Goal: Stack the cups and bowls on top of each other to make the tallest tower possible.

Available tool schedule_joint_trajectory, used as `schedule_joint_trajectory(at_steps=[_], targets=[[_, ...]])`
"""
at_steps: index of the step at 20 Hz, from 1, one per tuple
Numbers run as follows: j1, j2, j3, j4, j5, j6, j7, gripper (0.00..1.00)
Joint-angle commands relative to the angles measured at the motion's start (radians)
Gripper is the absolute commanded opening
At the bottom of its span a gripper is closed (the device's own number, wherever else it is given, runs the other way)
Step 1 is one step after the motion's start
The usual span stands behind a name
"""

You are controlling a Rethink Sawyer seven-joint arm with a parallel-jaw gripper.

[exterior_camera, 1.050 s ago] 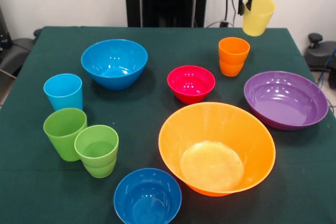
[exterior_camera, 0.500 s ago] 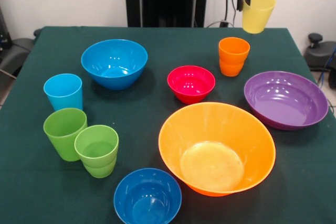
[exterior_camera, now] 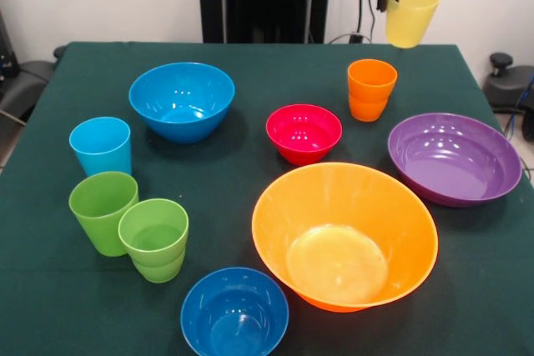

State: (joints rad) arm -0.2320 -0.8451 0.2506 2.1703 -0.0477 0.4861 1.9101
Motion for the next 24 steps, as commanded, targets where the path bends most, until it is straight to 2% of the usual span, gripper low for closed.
schedule_joint_trajectory(at_steps=[1, 14, 24], targets=[[0.015, 0.002, 0.011, -0.068, -0.069, 0.033, 0.024, 0.00], [0.025, 0.011, -0.036, -0.125, -0.164, 0.012, 0.025, 0.00], [0.002, 0.017, -0.032, -0.116, -0.203, -0.019, 0.020, 0.00]])
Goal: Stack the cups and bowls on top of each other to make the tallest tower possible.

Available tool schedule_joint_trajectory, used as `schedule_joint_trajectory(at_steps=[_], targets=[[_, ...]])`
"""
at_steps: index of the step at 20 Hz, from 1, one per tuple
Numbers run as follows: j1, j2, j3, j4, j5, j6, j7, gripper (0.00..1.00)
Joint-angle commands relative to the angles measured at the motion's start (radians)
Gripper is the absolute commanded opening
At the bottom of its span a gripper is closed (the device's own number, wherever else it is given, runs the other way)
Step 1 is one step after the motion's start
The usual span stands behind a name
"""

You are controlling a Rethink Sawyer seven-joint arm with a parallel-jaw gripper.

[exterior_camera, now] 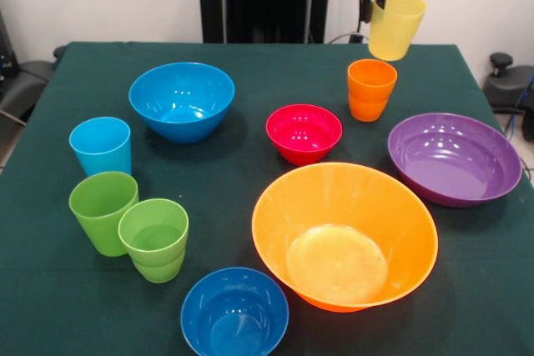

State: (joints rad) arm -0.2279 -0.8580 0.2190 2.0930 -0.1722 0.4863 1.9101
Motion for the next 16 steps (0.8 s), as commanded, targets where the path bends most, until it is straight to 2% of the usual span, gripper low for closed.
schedule_joint_trajectory(at_steps=[1, 11, 16], targets=[[-0.003, 0.032, -0.001, -0.038, -0.083, -0.023, 0.021, 0.00], [0.010, 0.053, -0.005, -0.016, -0.104, -0.085, 0.050, 0.00], [0.003, 0.058, 0.012, -0.002, -0.089, -0.109, 0.053, 0.00]])
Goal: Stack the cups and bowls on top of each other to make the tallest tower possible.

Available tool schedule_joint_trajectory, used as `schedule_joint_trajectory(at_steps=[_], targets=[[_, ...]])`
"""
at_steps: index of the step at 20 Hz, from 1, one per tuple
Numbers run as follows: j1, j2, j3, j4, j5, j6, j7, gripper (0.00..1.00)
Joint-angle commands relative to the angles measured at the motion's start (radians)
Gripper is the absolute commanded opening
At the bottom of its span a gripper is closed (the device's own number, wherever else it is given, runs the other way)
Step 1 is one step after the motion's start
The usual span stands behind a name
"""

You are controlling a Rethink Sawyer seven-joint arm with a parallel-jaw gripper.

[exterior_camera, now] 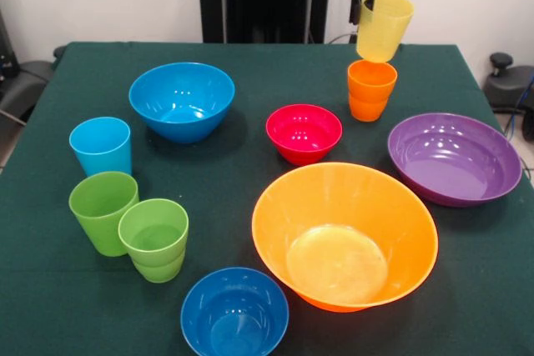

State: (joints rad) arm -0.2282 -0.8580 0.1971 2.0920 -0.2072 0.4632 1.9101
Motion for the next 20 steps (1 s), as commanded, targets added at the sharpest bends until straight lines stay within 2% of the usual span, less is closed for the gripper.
schedule_joint_trajectory(at_steps=[1, 20], targets=[[0.003, 0.059, 0.037, -0.001, -0.052, -0.088, 0.053, 0.00], [-0.012, 0.083, 0.043, 0.048, -0.056, -0.159, 0.055, 0.00]])
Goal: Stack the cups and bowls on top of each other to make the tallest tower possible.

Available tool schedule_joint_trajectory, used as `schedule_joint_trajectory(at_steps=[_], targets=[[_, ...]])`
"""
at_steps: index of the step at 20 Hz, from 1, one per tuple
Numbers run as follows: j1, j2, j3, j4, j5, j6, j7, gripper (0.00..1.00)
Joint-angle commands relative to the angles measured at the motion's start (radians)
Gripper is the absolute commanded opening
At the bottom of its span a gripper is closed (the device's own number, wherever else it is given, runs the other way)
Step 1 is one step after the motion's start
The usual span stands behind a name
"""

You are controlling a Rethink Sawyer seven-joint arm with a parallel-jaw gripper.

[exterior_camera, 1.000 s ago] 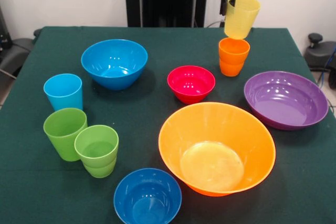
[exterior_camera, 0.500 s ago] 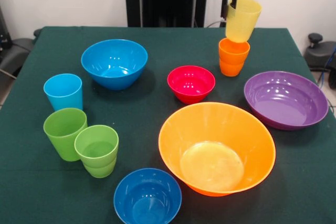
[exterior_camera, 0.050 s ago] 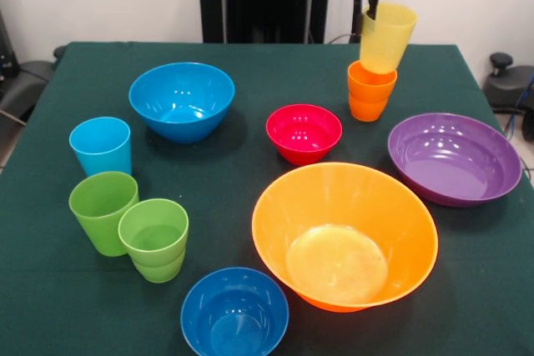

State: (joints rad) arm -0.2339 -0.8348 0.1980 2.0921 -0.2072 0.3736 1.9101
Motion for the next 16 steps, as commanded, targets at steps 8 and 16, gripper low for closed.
schedule_joint_trajectory(at_steps=[8, 16], targets=[[0.023, 0.066, 0.009, 0.040, -0.061, -0.043, 0.064, 0.00], [0.026, 0.076, -0.008, 0.041, -0.072, -0.022, 0.054, 0.00]])
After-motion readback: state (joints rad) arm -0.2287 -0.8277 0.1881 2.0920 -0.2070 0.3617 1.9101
